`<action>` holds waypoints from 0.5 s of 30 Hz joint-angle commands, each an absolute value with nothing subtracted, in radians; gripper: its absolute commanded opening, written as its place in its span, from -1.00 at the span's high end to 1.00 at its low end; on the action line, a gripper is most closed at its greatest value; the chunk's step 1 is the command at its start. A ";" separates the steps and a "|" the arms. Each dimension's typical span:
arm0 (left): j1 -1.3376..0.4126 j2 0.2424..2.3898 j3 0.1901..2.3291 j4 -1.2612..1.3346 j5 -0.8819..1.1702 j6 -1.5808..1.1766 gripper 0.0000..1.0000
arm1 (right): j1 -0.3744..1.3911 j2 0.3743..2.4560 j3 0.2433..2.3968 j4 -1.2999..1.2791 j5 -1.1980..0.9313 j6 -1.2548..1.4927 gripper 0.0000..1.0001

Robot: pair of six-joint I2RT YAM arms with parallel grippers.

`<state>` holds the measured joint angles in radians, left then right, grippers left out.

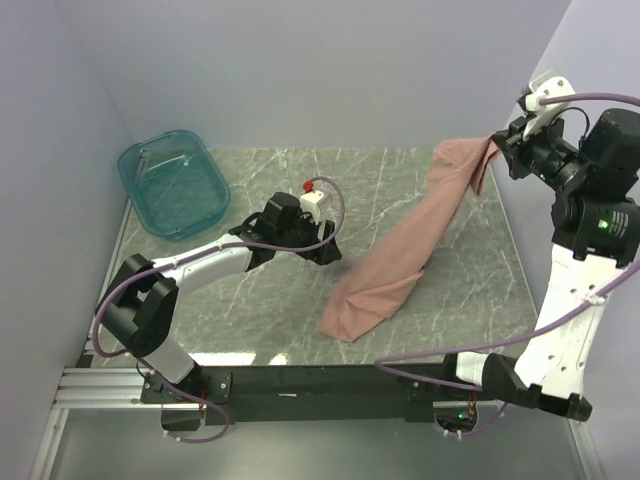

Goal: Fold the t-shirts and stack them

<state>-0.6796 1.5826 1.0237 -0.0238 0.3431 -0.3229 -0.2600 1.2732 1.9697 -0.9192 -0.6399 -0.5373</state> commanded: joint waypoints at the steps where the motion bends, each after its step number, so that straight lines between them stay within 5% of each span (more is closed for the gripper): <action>1: -0.680 1.601 1.080 0.049 0.406 -0.258 -0.50 | -0.262 1.299 1.974 -0.919 -0.647 -0.491 1.00; 10: -0.739 1.586 0.977 0.184 0.532 -0.235 -0.51 | -0.262 1.276 1.911 -0.914 -0.630 -0.494 1.00; 15: -0.775 1.713 1.087 0.158 0.525 -0.215 -0.51 | -0.262 1.270 1.890 -0.919 -0.624 -0.494 1.00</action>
